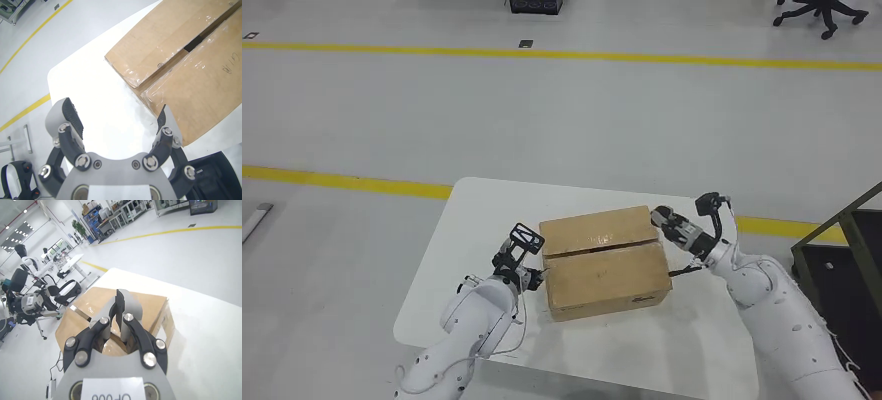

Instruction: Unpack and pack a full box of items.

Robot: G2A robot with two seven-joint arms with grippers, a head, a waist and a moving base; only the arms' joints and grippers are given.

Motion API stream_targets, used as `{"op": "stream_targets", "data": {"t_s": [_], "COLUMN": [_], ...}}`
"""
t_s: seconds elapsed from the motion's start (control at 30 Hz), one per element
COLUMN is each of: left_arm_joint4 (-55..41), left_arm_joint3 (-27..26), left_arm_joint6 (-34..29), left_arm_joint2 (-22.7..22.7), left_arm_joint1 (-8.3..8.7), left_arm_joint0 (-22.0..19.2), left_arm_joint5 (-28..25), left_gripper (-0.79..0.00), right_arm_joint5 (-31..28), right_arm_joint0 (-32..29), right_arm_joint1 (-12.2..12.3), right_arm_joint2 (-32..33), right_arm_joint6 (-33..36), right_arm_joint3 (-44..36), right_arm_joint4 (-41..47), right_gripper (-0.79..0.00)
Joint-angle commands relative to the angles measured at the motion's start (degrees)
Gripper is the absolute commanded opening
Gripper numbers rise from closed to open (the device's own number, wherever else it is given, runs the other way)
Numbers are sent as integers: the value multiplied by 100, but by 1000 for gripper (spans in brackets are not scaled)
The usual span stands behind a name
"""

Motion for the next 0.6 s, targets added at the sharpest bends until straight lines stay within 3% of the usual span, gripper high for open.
{"op": "stream_targets", "data": {"t_s": [0.0, 0.13, 0.2, 0.3, 0.33, 0.37, 0.43, 0.47, 0.57], "left_arm_joint4": [0, 0, -437, 21, 144, 177, 470, 543, 946], "left_arm_joint3": [0, 0, 32, 174, 202, 217, 268, 289, 402], "left_arm_joint6": [0, 0, 343, 889, 1037, 1215, 1442, 1543, 1714], "left_arm_joint2": [0, 0, -89, -163, -175, -189, -197, -203, -236], "left_arm_joint1": [0, 0, -11, 14, 19, 18, 34, 40, 67], "left_arm_joint0": [0, 0, 84, 162, 212, 276, 376, 446, 586], "left_arm_joint5": [0, 0, -62, 10, 68, 151, 164, 184, 172], "left_gripper": [0, 0, 0, -28, -95, -434, -751, -785, -785], "right_arm_joint5": [96, 365, 483, 555, 587, 646, 694, 750, 937], "right_arm_joint0": [-194, -652, -837, -1033, -1081, -1134, -1212, -1234, -1296], "right_arm_joint1": [74, 183, 198, 208, 212, 214, 204, 199, 163], "right_arm_joint2": [307, 780, 920, 1025, 1044, 1048, 1028, 1022, 878], "right_arm_joint6": [-7, -69, -203, -273, -292, -309, -387, -461, -747], "right_arm_joint3": [-166, -381, -390, -438, -468, -482, -511, -503, -503], "right_arm_joint4": [-61, -157, -89, -42, -99, -202, -274, -362, -786], "right_gripper": [-785, -785, -785, -785, -785, -785, -785, -785, -785]}}
